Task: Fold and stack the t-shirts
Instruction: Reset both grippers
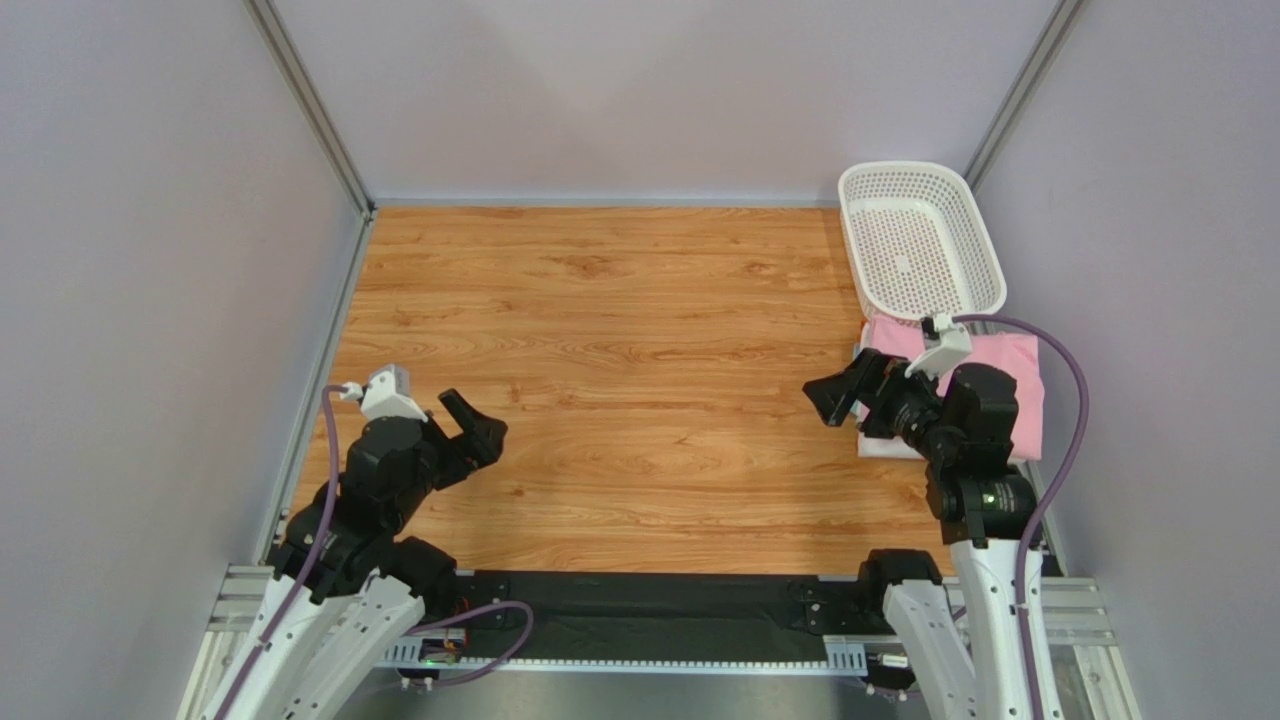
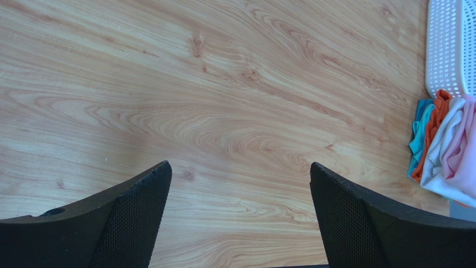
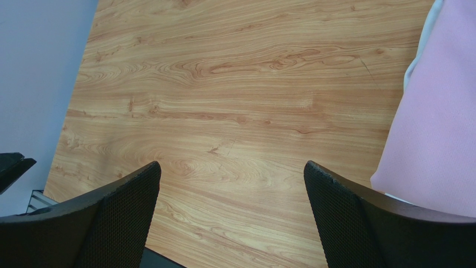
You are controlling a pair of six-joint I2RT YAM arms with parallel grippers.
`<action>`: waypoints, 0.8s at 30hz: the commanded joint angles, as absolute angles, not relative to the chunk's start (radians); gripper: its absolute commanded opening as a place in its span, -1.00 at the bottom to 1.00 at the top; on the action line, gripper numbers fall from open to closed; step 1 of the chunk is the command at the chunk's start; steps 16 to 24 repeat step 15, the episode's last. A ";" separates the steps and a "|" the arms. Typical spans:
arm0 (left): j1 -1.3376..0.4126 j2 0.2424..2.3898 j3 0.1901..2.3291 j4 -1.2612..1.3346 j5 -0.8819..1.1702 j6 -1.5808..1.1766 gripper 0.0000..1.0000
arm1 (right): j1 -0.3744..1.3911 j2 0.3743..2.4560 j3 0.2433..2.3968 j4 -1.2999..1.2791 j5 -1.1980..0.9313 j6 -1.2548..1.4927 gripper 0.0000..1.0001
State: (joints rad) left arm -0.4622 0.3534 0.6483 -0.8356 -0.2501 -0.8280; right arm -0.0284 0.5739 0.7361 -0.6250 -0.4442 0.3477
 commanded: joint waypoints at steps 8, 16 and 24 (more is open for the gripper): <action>-0.460 0.331 0.626 -0.842 -0.287 -0.838 0.99 | -0.025 0.537 0.701 -0.592 -0.413 0.322 1.00; -0.460 0.339 0.630 -0.848 -0.275 -0.833 0.99 | -0.025 0.515 0.689 -0.591 -0.393 0.308 1.00; -0.460 0.339 0.630 -0.848 -0.275 -0.833 0.99 | -0.025 0.515 0.689 -0.591 -0.393 0.308 1.00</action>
